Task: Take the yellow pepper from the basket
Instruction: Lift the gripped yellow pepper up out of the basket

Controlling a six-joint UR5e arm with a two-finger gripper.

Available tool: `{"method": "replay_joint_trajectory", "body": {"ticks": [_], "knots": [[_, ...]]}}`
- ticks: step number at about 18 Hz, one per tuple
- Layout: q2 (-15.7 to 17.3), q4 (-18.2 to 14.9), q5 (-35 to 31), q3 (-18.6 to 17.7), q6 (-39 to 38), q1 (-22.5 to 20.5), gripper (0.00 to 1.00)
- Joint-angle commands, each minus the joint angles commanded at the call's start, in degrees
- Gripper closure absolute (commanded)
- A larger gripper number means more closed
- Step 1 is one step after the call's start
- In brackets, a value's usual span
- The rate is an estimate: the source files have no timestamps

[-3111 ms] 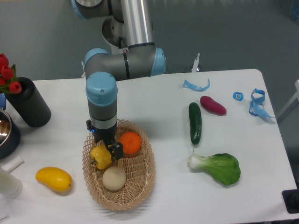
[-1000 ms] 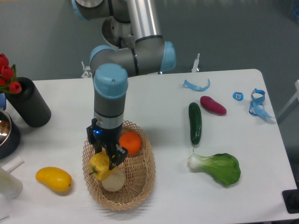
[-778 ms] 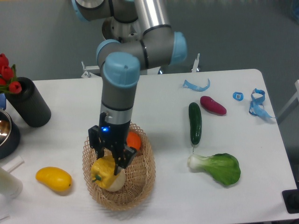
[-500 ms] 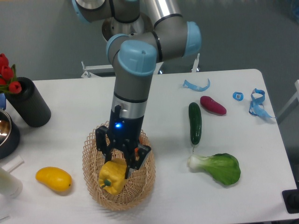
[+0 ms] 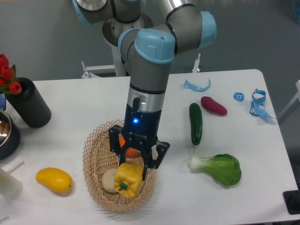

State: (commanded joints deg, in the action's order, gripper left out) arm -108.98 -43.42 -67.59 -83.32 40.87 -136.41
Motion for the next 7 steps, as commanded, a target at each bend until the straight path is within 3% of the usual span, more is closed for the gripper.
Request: {"method": "replay_joint_trajectory", "body": {"ticks": [7], "knots": [[-0.3, 0.0, 0.1, 0.7, -0.8, -0.1, 0.67]]}}
